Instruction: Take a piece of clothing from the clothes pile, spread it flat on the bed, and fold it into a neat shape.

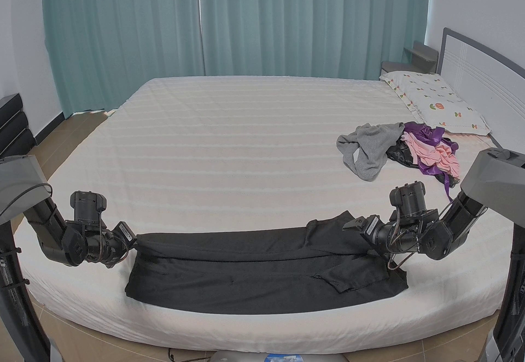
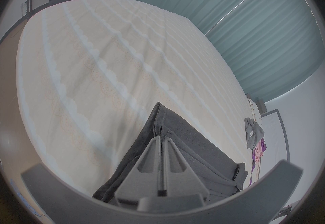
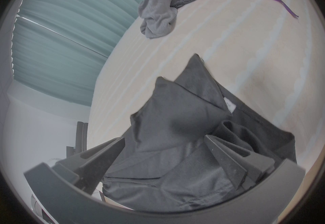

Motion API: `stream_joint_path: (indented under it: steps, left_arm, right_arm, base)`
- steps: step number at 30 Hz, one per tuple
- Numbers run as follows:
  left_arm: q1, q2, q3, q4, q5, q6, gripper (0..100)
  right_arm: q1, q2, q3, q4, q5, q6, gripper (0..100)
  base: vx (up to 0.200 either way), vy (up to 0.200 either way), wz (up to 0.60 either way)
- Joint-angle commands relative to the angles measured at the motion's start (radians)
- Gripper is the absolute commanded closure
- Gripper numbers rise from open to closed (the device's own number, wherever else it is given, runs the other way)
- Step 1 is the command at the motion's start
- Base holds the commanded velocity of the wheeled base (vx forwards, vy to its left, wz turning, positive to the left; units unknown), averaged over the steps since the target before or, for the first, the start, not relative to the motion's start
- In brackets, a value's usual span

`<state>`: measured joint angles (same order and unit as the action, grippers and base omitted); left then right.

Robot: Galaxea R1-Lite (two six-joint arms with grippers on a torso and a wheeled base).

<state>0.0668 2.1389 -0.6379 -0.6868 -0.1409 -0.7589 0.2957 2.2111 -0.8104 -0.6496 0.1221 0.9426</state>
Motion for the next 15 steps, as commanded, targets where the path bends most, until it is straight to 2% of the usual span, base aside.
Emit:
stream_joint_path:
  steps: [1, 15]
  left_arm:
    - [0.001, 0.004, 0.000, 0.000, 0.000, 0.000, 100]
    - [0.001, 0.001, 0.001, 0.000, 0.000, 0.000, 100]
  right_arm:
    - [0.011, 0.035, 0.017, 0.001, -0.007, -0.002, 0]
    - [0.003, 0.036, -0.003, -0.010, -0.009, 0.002, 0]
  base:
    - [0.000, 0.000, 0.00]
    - [0.000, 0.000, 0.00]
